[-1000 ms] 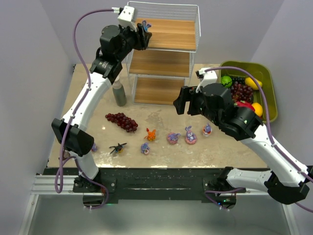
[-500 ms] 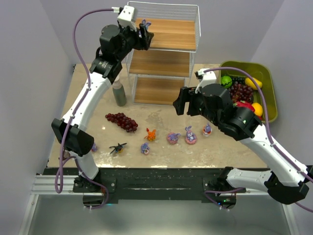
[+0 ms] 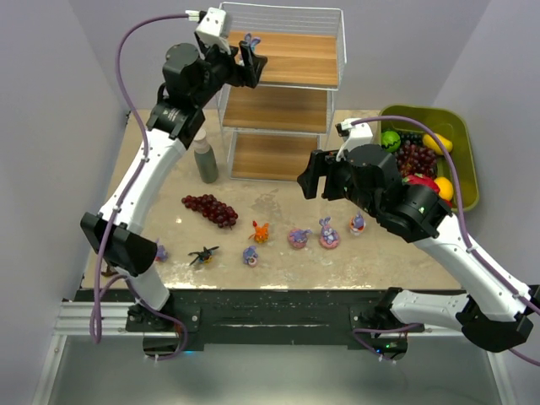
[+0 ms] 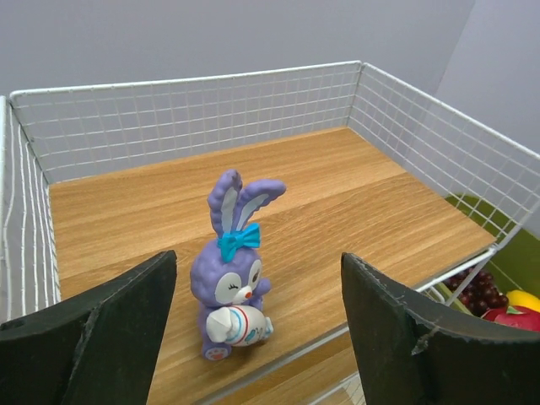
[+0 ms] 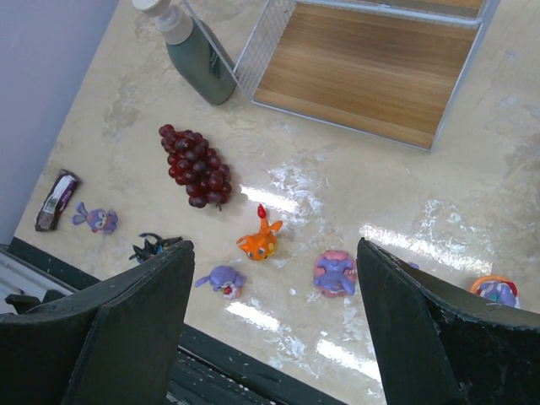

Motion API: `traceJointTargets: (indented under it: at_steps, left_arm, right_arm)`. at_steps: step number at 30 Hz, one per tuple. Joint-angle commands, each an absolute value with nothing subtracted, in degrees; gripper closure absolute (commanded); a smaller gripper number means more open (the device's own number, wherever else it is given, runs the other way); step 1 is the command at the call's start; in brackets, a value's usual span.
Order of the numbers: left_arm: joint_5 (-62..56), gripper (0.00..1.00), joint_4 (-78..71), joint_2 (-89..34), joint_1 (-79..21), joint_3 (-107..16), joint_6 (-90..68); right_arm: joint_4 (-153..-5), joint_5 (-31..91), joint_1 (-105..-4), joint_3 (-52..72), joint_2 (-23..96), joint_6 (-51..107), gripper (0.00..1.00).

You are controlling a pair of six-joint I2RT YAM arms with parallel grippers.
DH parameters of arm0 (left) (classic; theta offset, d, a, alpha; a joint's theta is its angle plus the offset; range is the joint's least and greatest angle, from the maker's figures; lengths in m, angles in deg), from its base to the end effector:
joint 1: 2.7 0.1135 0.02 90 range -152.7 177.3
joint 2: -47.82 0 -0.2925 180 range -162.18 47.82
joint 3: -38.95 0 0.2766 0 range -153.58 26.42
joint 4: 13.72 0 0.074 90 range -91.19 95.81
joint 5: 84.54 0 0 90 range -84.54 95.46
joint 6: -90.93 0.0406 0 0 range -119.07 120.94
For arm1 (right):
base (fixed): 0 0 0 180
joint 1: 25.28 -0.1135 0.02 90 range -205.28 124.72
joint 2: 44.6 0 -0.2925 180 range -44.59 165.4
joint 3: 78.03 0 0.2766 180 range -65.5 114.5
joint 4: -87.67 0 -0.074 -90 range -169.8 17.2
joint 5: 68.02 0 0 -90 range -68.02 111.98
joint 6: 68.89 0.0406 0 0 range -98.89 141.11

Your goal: Place and organize the plastic toys onto the shelf

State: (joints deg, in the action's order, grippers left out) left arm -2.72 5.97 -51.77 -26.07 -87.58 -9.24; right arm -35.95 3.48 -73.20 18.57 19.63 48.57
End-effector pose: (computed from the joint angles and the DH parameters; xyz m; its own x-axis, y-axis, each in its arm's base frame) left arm 0.3911 -0.1753 0.5416 0.0218 -0.1998 -0.9796 0.5344 0.8304 -0.1575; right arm 0.1632 0.1615 0.4792 -0.4770 0.1243 -0.8701 -0.3264 0.8941 0.3067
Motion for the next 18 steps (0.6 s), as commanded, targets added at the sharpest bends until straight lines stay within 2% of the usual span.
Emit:
traceJointTargets:
  at_steps: [1,11,18]
  left_arm:
    - [-4.38,0.17,2.5,-45.17,-25.9,-85.65,-10.93]
    - [-7.19,0.15,2.14,-31.99,-25.9,-74.67,-13.3]
    - [-1.41,0.1,10.49,-20.75,-25.9,-63.17,-13.83]
  right_arm:
    - [-37.7,3.44,-72.91,18.88,19.39,49.58,0.19]
    - [-36.65,4.31,-72.47,17.91,19.56,49.76,0.18]
    - [-36.47,10.28,-72.39,12.73,20.53,48.44,0.16]
